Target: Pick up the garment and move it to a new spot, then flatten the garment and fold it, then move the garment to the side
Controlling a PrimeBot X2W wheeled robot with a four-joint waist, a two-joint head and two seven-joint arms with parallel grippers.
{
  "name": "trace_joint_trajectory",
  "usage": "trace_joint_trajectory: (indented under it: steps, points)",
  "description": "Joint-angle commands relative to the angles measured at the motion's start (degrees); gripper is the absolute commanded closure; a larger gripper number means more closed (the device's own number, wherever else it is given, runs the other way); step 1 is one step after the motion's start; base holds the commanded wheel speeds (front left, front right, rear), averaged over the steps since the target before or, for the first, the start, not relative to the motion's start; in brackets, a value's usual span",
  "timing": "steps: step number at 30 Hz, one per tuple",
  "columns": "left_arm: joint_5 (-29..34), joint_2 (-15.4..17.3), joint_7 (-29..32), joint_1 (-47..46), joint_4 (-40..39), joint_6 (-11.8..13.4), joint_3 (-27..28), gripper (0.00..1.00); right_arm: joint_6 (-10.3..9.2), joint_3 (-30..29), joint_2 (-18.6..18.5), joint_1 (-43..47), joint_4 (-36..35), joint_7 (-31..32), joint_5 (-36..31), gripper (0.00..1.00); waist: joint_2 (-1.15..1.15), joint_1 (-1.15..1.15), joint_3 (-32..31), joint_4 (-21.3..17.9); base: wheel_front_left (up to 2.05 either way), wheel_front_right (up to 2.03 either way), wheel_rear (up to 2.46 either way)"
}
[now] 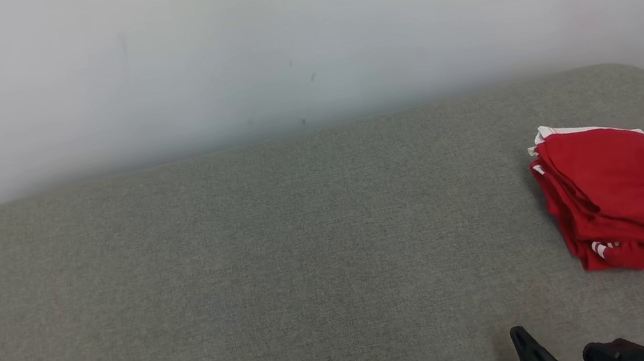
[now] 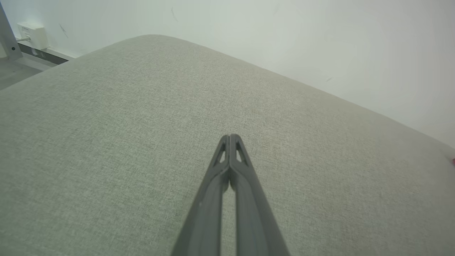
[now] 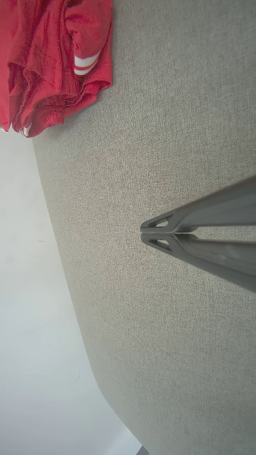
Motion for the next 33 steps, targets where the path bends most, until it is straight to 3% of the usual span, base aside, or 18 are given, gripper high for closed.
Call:
trace_joint_trajectory:
  steps: [1,33]
  points:
    - [-2.59,0.30,0.44,-1.58,-0.58,-0.06,-0.04,1.00,0.00,-0.54,-0.33,-1.49,-1.29,0.42,2.67,1.00,0.00,0.00,0.03,0.04,0.00,0.00,0.00]
    - [-28.74,0.52,7.38,-7.99,0.65,-0.22,-1.34,1.00,0.01,-5.72,-1.01,-3.22,-5.49,6.63,31.36,1.00,0.00,0.00,0.69,0.94,0.00,0.00,0.00]
